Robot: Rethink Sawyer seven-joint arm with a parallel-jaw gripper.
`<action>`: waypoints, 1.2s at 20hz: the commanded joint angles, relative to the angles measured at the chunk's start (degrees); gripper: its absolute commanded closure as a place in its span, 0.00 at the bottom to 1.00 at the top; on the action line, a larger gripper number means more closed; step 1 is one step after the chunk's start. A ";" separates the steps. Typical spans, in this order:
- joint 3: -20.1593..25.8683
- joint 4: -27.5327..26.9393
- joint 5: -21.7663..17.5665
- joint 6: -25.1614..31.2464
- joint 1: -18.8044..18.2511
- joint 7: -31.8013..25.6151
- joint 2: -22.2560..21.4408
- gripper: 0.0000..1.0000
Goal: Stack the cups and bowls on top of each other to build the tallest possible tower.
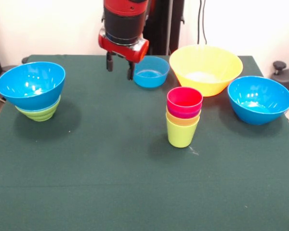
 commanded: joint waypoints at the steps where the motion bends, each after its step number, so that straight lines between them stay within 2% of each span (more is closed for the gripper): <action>1: 9.85 4.66 4.53 -0.84 -0.20 7.71 0.26 0.00; 8: 14.19 7.16 8.57 -0.81 -2.52 5.63 -2.11 0.00; 14: 19.76 9.70 12.23 -1.98 -6.19 2.84 -4.27 0.00; 21: 22.15 9.74 12.00 -5.02 -8.14 2.64 -4.73 0.00; 24: 23.01 9.86 12.59 -4.67 -8.09 3.66 -5.49 0.00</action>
